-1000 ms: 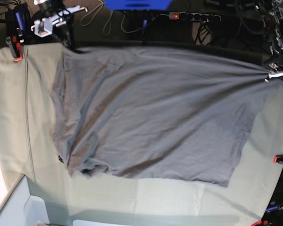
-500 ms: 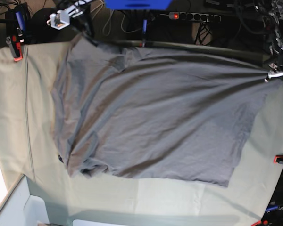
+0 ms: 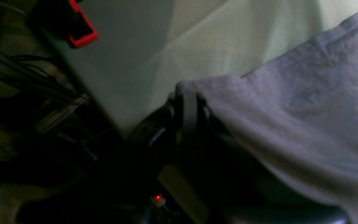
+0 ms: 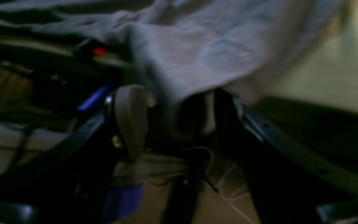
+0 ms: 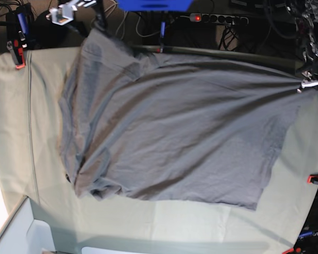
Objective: Layout the t-shirt on the table in an organized manner, then fold the t-shirt properly
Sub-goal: 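Drag the held edge with the right gripper to smooth the shirt, then hold both edges taut while adjusting the right gripper's grip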
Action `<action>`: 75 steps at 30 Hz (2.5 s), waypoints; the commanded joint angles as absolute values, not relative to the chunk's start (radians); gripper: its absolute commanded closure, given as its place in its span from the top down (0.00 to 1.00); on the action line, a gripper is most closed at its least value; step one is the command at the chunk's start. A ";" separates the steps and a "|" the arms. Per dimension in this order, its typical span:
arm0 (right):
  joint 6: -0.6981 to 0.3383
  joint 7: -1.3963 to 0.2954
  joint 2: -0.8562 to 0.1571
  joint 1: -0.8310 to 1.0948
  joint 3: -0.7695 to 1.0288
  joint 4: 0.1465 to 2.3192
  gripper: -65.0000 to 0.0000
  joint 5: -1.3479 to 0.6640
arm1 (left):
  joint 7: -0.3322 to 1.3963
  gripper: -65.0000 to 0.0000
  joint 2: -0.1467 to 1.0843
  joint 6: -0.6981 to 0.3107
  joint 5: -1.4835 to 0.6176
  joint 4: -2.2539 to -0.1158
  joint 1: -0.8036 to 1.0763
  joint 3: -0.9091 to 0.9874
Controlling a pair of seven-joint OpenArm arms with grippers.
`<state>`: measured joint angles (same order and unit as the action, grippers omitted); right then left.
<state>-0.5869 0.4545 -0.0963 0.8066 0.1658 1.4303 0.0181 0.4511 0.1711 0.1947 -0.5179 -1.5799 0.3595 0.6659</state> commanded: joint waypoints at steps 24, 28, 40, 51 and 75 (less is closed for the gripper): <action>-0.587 0.473 -0.096 0.725 0.328 1.429 0.54 0.001 | 0.423 0.00 0.186 0.200 -0.518 -1.603 0.361 0.673; -0.587 0.476 -0.094 0.705 0.369 1.434 0.54 0.001 | 0.423 0.00 0.186 0.200 -0.518 -1.603 0.360 0.673; -0.588 0.470 -0.044 0.697 0.232 1.414 0.54 0.004 | 0.423 0.00 0.186 0.200 -0.510 -1.603 0.357 0.673; -0.588 0.472 -0.041 0.656 0.223 1.343 0.53 0.005 | 0.423 0.00 0.186 0.200 -0.510 -1.600 0.357 0.673; -0.587 0.470 -0.042 0.633 0.229 1.325 0.53 0.005 | 0.423 0.00 0.186 0.200 -0.510 -1.598 0.338 0.673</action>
<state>-0.5869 0.4450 -0.0364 0.6231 0.2260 1.3155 0.0185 0.4480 0.1711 0.1951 -0.5167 -1.5837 0.3401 0.6659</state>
